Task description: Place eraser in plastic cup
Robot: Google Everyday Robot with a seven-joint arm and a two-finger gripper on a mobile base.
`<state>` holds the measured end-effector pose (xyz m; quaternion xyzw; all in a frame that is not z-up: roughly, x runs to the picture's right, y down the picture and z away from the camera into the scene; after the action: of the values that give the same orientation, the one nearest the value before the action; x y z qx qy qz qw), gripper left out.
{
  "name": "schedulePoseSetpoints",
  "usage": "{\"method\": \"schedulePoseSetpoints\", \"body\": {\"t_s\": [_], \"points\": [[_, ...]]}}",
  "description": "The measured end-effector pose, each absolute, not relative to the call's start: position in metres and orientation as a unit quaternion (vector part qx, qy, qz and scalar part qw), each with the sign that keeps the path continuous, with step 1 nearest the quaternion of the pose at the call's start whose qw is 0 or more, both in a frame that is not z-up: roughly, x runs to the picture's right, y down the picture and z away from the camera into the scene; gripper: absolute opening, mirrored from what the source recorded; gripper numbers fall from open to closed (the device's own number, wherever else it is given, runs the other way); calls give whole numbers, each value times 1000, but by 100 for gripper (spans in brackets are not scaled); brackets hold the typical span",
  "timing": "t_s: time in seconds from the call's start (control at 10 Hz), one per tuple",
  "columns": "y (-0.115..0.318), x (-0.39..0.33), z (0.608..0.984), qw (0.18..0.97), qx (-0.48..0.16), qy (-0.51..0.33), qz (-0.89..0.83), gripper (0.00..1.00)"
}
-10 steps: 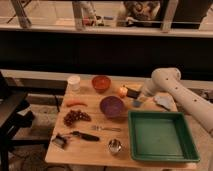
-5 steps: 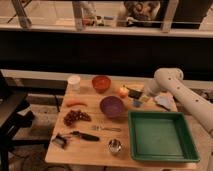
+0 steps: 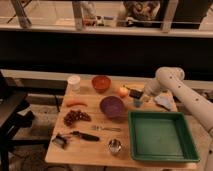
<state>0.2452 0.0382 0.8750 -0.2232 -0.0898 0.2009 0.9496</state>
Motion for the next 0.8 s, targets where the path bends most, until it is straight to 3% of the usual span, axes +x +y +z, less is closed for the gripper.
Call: {"method": "schedulePoseSetpoints", "body": {"t_s": [0.2,0.8], "points": [[36,245,875,950,-223,-89,199,14],[31,237,879,951,-222,-82,198,75]]}}
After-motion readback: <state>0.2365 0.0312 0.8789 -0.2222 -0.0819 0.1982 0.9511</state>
